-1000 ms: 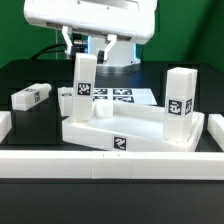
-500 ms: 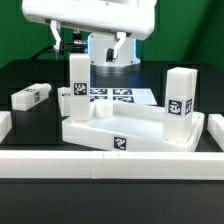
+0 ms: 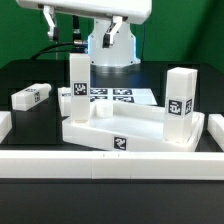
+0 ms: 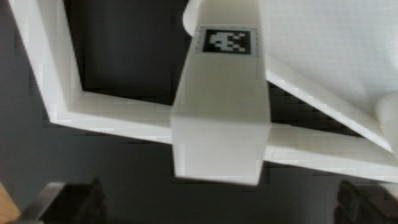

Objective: Assemble desk

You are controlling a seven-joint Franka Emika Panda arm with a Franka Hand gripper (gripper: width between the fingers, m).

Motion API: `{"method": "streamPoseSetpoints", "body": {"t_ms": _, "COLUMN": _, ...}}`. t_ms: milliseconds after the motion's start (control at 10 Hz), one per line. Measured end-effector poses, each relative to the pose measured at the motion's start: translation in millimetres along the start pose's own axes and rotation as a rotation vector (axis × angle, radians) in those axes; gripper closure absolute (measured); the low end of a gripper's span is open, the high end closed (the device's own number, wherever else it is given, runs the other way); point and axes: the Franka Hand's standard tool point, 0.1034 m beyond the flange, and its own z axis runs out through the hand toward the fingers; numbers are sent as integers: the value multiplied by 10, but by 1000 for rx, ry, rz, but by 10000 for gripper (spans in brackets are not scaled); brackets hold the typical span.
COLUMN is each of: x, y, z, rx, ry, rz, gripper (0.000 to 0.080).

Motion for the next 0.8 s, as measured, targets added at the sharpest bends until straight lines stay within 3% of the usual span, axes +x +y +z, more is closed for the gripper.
{"method": "streamPoseSetpoints", "body": {"t_ms": 200, "x": -27, "y": -9, "z": 22, "rx": 8, "ry": -22, "rz": -1, "gripper": 150}}
{"method": "streamPoseSetpoints", "body": {"t_ms": 400, "x": -56, "y": -61, "z": 69, "rx": 68, "ry": -163, "rz": 3, "gripper": 150}}
{"method": "streamPoseSetpoints", "body": {"t_ms": 600, "x": -59, "y": -45, "z": 102, "rx": 109, "ry": -296, "rz": -2, "gripper": 150}}
{"method": "streamPoseSetpoints", "body": {"t_ms": 700, "x": 4, "y": -33, "z": 125, "rx": 121, "ry": -350, "rz": -9, "gripper": 150}}
{"method": "streamPoseSetpoints", "body": {"t_ms": 800, "x": 53, "y": 3, "z": 166, "rx": 112, "ry": -327, "rz": -19, "gripper": 150}}
